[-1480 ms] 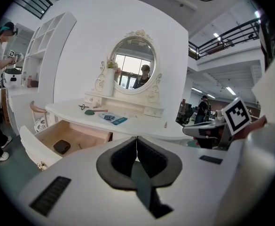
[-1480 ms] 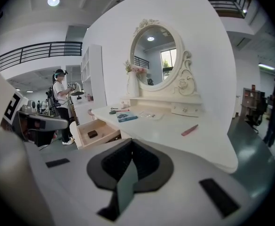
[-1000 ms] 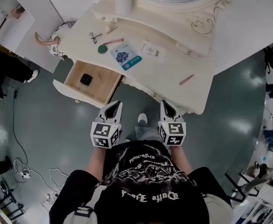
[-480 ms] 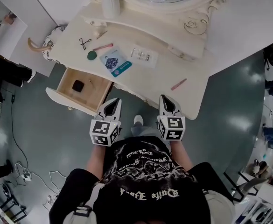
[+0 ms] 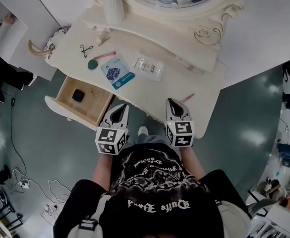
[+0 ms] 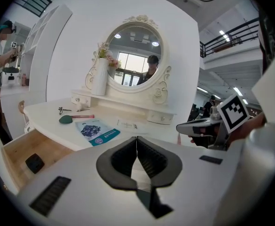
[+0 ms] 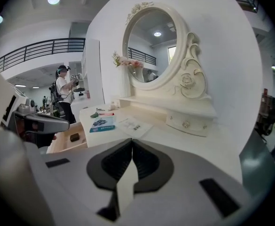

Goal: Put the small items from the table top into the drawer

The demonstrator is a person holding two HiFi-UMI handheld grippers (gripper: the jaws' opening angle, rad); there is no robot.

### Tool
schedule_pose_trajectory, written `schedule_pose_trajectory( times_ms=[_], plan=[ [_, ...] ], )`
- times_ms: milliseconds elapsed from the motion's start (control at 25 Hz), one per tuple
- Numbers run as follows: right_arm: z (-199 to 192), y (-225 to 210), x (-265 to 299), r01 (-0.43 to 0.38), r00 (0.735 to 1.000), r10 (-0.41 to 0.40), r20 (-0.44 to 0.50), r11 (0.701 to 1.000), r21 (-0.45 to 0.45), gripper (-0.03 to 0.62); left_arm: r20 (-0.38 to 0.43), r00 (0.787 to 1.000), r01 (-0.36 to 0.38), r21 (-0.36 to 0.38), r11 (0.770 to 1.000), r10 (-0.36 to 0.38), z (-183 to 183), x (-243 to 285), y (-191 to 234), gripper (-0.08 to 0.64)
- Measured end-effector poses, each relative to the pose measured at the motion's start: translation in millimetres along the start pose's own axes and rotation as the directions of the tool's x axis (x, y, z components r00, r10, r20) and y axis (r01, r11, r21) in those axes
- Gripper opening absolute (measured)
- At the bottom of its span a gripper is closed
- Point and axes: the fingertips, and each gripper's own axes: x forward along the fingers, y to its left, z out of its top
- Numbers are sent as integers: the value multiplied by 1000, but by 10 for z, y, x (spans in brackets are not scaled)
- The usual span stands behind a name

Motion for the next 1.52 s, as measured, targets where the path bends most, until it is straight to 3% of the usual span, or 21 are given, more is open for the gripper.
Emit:
schedule_pose_trajectory(
  times_ms=[560, 720, 1000, 1520],
  plan=[
    [391, 174, 371, -123, 992, 126, 19, 987, -100, 20, 5, 996, -94, -31, 995, 94, 8, -14, 222, 15],
    [483, 337, 519, -169, 985, 170, -1, 976, -139, 114, 2, 993, -121, -44, 992, 122, 1, -89, 357, 15],
    [627, 652, 803, -226, 974, 223, -43, 942, -248, 179, -6, 985, -173, -70, 982, 173, -13, -267, 635, 15],
    [596, 739, 1283, -245, 968, 213, -132, 919, -310, 212, -29, 976, -216, -76, 973, 214, -25, -354, 1011, 15]
  ],
)
